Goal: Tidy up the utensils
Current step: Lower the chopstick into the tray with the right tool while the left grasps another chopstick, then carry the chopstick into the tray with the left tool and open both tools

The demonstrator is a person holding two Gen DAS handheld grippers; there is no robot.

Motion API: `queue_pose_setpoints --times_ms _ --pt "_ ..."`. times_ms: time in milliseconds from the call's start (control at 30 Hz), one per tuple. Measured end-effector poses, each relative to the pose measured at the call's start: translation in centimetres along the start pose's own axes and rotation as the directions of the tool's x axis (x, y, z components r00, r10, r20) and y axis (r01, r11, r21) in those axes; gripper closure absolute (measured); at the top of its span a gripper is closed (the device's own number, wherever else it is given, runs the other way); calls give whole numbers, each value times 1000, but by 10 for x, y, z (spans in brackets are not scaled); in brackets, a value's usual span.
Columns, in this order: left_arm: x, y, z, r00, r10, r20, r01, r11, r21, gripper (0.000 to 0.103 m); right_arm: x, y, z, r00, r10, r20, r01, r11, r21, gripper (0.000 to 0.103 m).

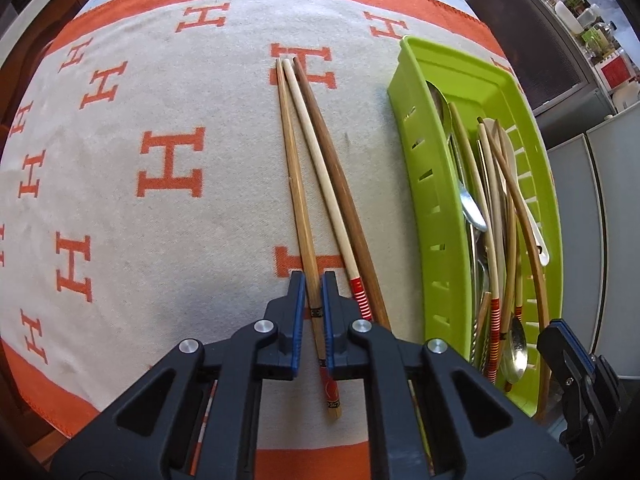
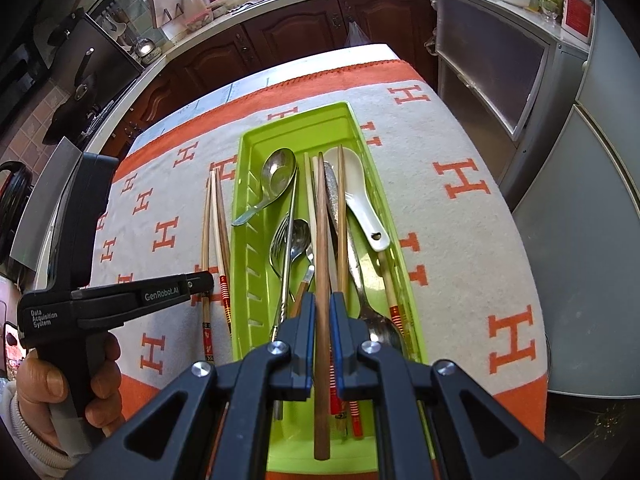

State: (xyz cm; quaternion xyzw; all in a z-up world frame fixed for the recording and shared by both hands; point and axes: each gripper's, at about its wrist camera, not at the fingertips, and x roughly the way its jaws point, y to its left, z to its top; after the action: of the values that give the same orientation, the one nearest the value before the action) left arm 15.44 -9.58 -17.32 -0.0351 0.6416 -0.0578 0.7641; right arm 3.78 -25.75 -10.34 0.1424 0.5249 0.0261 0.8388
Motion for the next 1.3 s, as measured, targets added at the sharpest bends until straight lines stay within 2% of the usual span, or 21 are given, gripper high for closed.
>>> queue_pose_setpoints --times_ms 100,233,533,733,1000,1300 --pt "-5 7 -11 1000 14 10 -14 1000 9 98 0 1 -1 1000 6 0 -6 1000 -4 96" --pt "-17 13 -19 1000 -12 17 12 1000 6 99 1 1 -2 1000 14 -2 -14 1000 -8 95" --pt "-80 11 -34 987 -127 97 126 992 20 99 -6 1 -3 997 71 -5 -71 997 10 95" --pt "-104 -8 -34 974 -210 85 205 977 62 99 -16 -2 -3 998 62 15 -63 998 21 95" --pt "-100 -48 -33 963 -268 15 265 960 94 99 -27 -17 -6 998 47 37 -50 997 65 95" --pt "-69 -67 -29 960 -274 -56 279 954 107 98 -25 -24 -8 999 40 28 -42 995 86 95"
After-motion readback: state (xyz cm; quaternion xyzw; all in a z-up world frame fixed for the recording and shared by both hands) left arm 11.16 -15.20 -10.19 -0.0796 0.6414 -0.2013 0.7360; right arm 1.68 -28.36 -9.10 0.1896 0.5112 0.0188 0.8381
